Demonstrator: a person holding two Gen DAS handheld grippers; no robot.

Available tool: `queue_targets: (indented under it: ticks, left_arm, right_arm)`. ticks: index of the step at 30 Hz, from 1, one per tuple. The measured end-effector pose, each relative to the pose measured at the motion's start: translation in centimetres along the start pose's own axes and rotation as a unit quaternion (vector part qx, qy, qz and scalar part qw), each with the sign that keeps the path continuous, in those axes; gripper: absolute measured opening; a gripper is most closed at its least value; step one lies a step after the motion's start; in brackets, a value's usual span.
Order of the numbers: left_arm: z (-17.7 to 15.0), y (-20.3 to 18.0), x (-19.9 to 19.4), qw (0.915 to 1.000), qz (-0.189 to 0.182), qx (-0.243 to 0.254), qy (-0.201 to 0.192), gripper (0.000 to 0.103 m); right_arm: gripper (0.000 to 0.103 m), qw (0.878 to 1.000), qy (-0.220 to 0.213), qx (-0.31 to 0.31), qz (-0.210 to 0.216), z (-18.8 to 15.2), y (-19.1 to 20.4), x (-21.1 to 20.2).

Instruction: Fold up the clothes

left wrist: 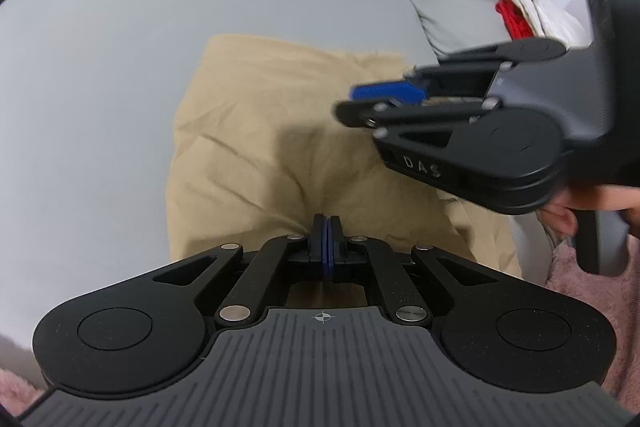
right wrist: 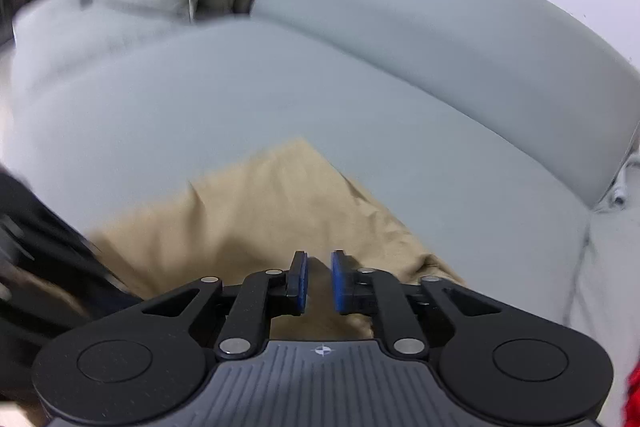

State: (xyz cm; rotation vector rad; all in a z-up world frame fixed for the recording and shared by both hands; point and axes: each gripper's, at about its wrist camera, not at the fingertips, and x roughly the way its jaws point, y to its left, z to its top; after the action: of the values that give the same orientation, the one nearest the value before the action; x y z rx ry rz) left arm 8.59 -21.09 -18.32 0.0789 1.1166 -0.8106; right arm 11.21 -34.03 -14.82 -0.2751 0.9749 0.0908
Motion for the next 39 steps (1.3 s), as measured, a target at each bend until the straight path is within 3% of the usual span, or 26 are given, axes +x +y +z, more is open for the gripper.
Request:
queue_targets:
  ticks: [2,4,6,7,8,10,11,13,14,19,20,21,23,25,27,33,36,39]
  left_arm:
    - [0.1,0.2,0.1,0.9999,-0.005,-0.008,0.005,0.005]
    - [0.2,0.4,0.2,0.9999,-0.006,-0.011,0.008,0.005]
    - [0.2,0.3,0.3,0.9999,-0.004,-0.006,0.008,0.005]
    - [0.3,0.2,0.3,1.0000,-0.003,-0.005,0.008,0.005]
    - [0.3,0.2,0.3,1.0000,-0.002,-0.004,0.008,0.005]
    - [0.5,-0.2,0.3,0.9999,0.005,0.009,0.010,0.005]
    - [0.6,0.0,0.1,0.9998,0.008,0.012,0.012,0.005]
    - [0.6,0.4,-1.2,0.9995,0.018,0.022,0.010,0.005]
    - [0.9,-0.1,-1.8,0.9994,0.022,0.026,0.005,0.006]
    - [0.1,-2.0,-5.2,0.9968,0.046,0.043,-0.049,0.033]
    - [-0.2,-2.1,-5.8,0.9960,0.054,0.046,-0.055,0.033]
    - [-1.0,-2.0,-6.4,0.9944,0.071,0.051,-0.060,0.034]
    - [-2.3,-1.7,-7.1,0.9914,0.098,0.056,-0.066,0.034]
    - [-4.1,-0.8,-6.9,0.9920,0.109,0.041,-0.049,0.035]
    - [-4.7,-0.7,-6.4,0.9918,0.115,0.035,-0.042,0.035]
    - [-5.0,-1.0,-5.4,0.9895,0.138,0.039,-0.022,0.044]
    - [-5.2,-0.9,-5.6,0.9891,0.139,0.045,-0.021,0.046]
    - [-5.3,-0.6,-5.8,0.9892,0.138,0.045,-0.021,0.047]
  right_arm:
    - [0.000,0.999,0.002,0.041,-0.026,-0.8,-1.6,0.2]
    - [0.000,0.989,0.027,0.110,-0.092,-1.9,-4.0,0.1]
    - [0.002,0.981,0.059,0.147,-0.116,-2.8,-5.5,0.3]
    - [0.002,0.971,0.098,0.189,-0.111,-3.7,-6.9,0.4]
    - [0.002,0.961,0.110,0.233,-0.099,-4.6,-8.1,-0.5]
    - [0.019,0.952,0.091,0.281,-0.080,-5.0,-8.4,-3.4]
    - [0.020,0.949,0.077,0.301,-0.062,-5.1,-8.0,-4.8]
    - [0.035,0.945,0.051,0.323,-0.026,-5.4,-6.8,-7.5]
    - [0.038,0.945,0.044,0.325,-0.018,-5.5,-6.2,-8.3]
    - [0.056,0.944,0.005,0.327,0.050,-7.4,-2.3,-12.1]
    - [0.058,0.934,-0.007,0.346,0.083,-8.8,-1.2,-12.7]
    - [0.059,0.933,-0.010,0.349,0.088,-8.6,-1.4,-12.6]
    - [0.059,0.906,-0.051,0.394,0.145,-10.4,-0.3,-13.0]
    - [0.059,0.885,-0.071,0.425,0.175,-11.2,0.5,-12.9]
    - [0.059,0.893,-0.067,0.402,0.192,-10.8,1.9,-12.3]
    - [0.059,0.927,-0.018,0.342,0.152,-9.2,3.6,-11.3]
    - [0.059,0.928,-0.016,0.337,0.154,-8.9,3.7,-11.4]
    - [0.059,0.920,-0.019,0.356,0.163,-9.0,3.2,-11.2]
